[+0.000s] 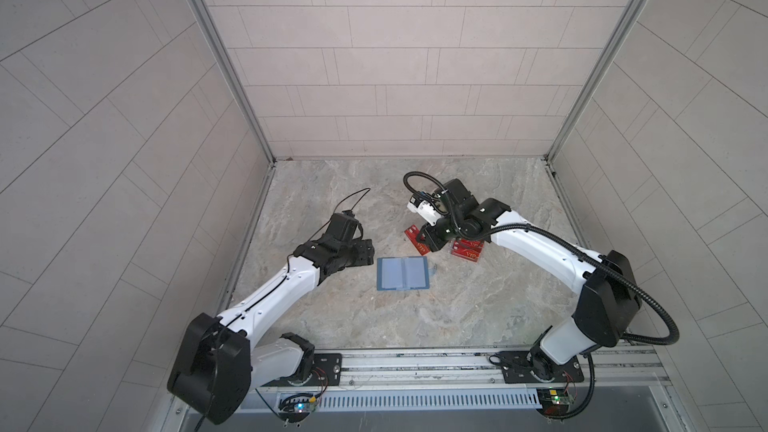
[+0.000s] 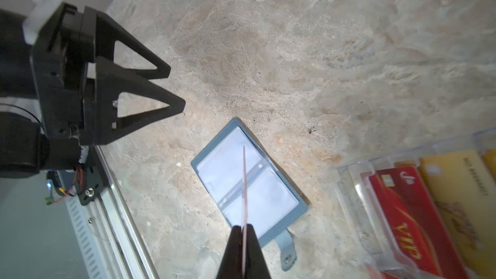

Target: Put the credit cards into the card holder

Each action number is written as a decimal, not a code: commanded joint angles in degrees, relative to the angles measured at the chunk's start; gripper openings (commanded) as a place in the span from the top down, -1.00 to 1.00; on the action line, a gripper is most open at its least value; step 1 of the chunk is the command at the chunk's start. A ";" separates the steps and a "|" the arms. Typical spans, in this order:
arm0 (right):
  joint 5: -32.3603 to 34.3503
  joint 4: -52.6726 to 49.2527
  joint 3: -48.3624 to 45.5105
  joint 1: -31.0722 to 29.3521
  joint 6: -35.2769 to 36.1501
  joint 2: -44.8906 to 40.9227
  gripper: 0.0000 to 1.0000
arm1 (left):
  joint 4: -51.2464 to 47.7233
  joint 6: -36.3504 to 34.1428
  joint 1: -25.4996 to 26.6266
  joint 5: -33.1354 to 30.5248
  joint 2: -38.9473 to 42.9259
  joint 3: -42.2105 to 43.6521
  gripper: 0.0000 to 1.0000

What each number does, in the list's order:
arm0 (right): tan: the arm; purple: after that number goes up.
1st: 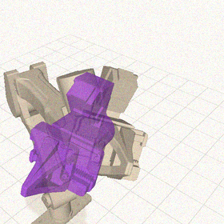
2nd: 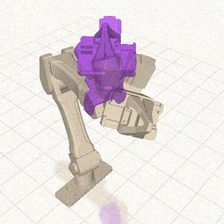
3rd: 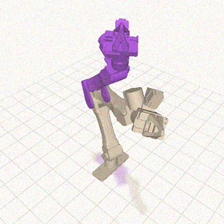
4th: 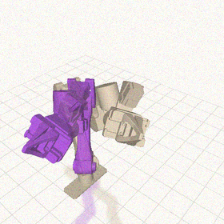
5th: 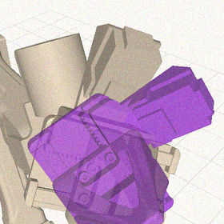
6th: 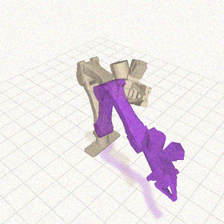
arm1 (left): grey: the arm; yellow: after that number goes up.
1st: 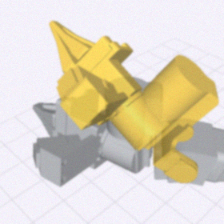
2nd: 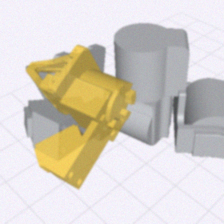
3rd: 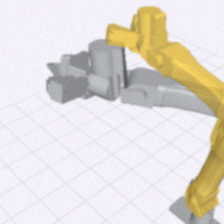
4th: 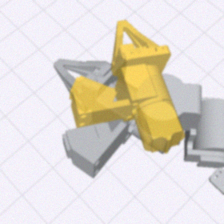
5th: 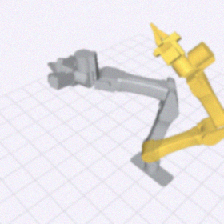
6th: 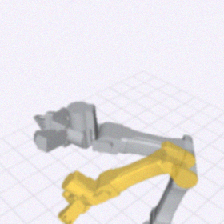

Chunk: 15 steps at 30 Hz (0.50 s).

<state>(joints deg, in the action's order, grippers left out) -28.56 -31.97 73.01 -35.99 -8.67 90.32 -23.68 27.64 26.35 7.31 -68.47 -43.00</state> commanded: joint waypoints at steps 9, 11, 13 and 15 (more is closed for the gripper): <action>-2.02 25.10 -18.01 -1.75 -26.40 -5.35 1.00 | 4.17 0.95 6.06 -3.44 0.27 2.82 -0.39; -2.41 28.86 -19.74 -2.45 -29.00 -4.37 1.00 | 4.05 0.86 7.87 -4.28 0.26 2.95 -0.31; -3.51 30.64 -20.13 -2.93 -30.49 -2.44 1.00 | 4.12 0.84 9.17 -4.27 -0.03 3.13 -0.22; -4.01 31.21 -20.18 -3.13 -30.67 -0.82 1.00 | 4.88 1.44 9.72 -3.10 -0.46 3.82 -0.14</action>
<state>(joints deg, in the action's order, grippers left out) -31.46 -6.96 52.88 -38.57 -34.76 87.90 -19.99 28.56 35.16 4.27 -68.40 -40.40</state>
